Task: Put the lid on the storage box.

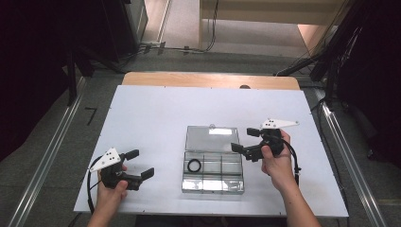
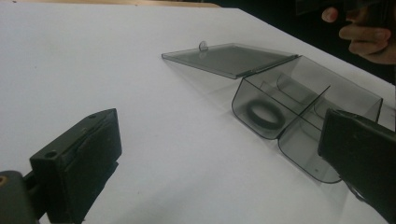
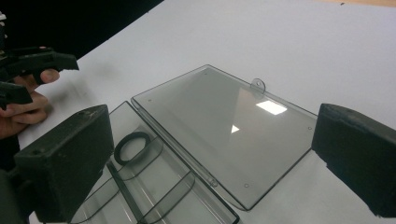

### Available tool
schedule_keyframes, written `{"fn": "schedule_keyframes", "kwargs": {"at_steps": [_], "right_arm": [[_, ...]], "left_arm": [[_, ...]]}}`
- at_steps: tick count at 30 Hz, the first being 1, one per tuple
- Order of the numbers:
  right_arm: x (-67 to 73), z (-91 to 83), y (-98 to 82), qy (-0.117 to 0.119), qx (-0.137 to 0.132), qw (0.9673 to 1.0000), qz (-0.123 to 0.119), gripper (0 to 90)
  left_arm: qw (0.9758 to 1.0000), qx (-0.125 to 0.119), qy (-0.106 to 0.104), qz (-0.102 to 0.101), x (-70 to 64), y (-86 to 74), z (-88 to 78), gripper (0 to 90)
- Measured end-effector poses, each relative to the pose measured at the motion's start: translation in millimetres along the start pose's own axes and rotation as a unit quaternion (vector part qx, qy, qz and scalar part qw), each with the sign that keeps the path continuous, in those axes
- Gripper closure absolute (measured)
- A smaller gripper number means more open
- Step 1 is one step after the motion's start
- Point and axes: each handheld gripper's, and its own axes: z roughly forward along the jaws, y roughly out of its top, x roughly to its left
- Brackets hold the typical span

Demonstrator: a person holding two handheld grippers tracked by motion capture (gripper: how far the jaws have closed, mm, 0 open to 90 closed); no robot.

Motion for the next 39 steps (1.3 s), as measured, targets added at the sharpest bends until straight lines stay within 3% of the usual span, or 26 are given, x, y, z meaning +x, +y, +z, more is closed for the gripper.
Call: {"fn": "schedule_keyframes", "kwargs": {"at_steps": [9, 16, 24, 39], "right_arm": [[-10.3, 0.5, -6.6, 0.006, -0.002, 0.9999, 0.014, 0.0], [-11.4, 4.8, -10.1, 0.009, 0.0, 0.9997, 0.024, 0.0], [-9.5, 12.9, -12.4, 0.017, 0.014, 0.9995, 0.024, 0.0], [-10.5, 19.5, -15.3, 0.019, 0.025, 0.9988, 0.038, 3.0]], "left_arm": [[1.0, -0.004, -0.002, -0.003, -7.4, 17.8, 7.9, 0.2], [1.0, 0.004, 0.004, 0.0, -13.1, 30.7, 18.2, 0.2], [0.9999, -0.005, -0.007, 0.005, -18.5, 49.4, 32.0, 0.2], [0.9998, -0.001, -0.017, -0.005, -15.7, 68.9, 65.1, 0.2]]}}
